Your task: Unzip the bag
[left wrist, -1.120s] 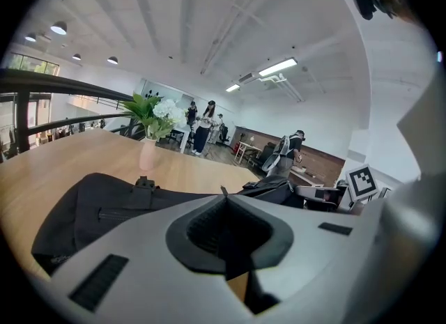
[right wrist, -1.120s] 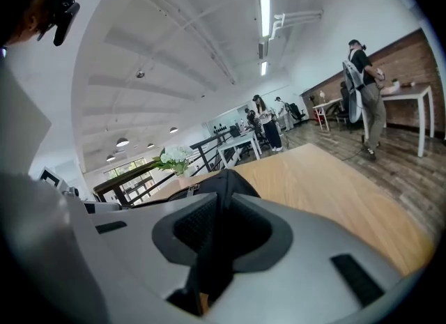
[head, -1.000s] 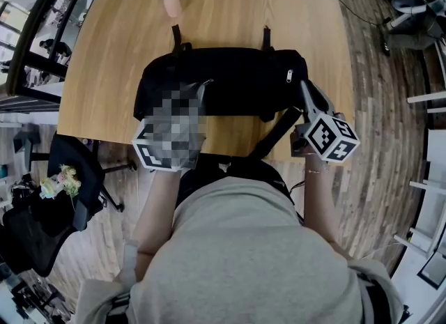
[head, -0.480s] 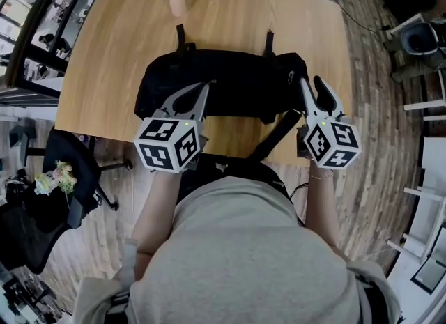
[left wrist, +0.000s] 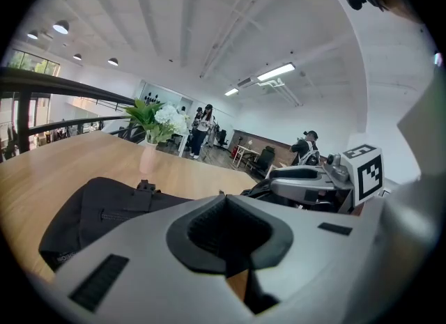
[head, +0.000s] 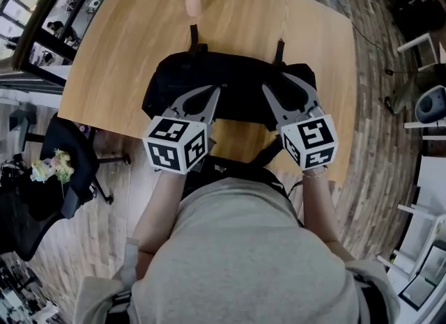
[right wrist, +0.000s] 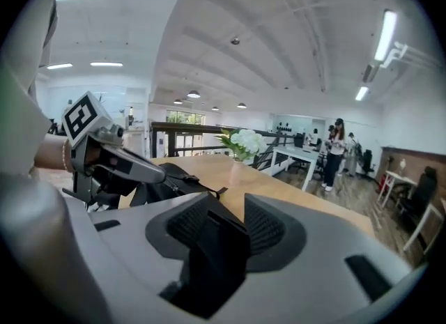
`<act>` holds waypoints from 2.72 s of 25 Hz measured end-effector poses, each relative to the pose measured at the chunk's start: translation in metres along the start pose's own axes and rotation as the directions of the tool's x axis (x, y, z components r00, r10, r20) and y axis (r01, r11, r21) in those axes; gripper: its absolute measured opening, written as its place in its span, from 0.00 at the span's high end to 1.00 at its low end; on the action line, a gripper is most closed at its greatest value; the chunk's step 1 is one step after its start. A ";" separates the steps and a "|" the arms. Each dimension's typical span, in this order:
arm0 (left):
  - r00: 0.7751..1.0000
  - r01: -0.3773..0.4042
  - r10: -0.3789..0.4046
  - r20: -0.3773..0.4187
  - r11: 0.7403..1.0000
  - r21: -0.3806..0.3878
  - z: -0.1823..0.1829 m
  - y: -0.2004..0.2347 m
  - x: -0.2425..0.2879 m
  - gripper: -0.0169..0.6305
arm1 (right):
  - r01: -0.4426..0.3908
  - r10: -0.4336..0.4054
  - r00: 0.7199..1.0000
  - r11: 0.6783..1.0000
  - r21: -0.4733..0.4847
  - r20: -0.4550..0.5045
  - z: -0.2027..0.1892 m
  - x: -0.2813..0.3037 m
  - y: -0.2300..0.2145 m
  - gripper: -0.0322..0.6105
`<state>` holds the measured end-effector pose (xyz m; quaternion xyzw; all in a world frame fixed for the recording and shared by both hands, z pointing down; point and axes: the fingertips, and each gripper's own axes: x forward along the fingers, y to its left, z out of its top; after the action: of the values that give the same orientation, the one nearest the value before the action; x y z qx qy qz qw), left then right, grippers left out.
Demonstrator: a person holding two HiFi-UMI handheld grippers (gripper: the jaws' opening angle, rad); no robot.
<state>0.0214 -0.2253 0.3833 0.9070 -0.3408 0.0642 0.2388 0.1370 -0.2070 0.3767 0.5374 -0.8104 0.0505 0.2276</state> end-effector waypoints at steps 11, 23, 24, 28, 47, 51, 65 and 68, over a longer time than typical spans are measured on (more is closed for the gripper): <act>1.000 0.001 -0.001 0.006 1.000 -0.004 0.000 0.001 -0.003 0.95 | -0.239 0.216 0.970 0.934 -0.264 -0.113 0.012 0.038 0.063 0.63; 1.000 -0.001 0.001 0.008 1.000 0.028 0.001 -0.006 -0.005 0.95 | -0.296 0.199 0.947 0.843 -0.449 -0.251 -0.006 0.058 0.076 0.77; 1.000 -0.001 0.001 0.009 1.000 0.029 0.001 -0.006 -0.005 0.95 | -0.299 0.202 0.946 0.843 -0.448 -0.253 -0.007 0.058 0.077 0.80; 1.000 -0.007 0.007 0.011 1.000 0.025 0.001 -0.002 -0.003 0.95 | -0.292 0.196 0.948 0.847 -0.444 -0.250 -0.009 0.058 0.079 0.89; 0.995 -0.087 0.091 0.047 0.994 -0.069 0.002 0.034 -0.024 0.94 | -0.257 0.184 0.959 0.889 -0.379 -0.216 -0.007 0.053 0.075 0.90; 0.990 -0.123 0.128 0.052 0.989 -0.079 0.003 0.047 -0.033 0.94 | -0.246 0.176 0.961 0.898 -0.365 -0.215 -0.007 0.053 0.073 0.90; 0.976 -0.193 0.203 0.075 0.974 -0.122 0.004 0.075 -0.055 0.94 | -0.223 0.167 0.964 0.932 -0.286 -0.206 -0.004 0.053 0.069 0.90; 0.971 -0.216 0.228 0.078 0.967 -0.134 0.003 0.087 -0.062 0.94 | -0.218 0.162 0.965 0.933 -0.287 -0.207 -0.006 0.054 0.068 0.90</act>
<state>-0.0826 -0.2472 0.3968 0.8485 -0.4544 0.0271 0.2700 0.0602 -0.2228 0.4158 0.4077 -0.8327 -0.0058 0.3746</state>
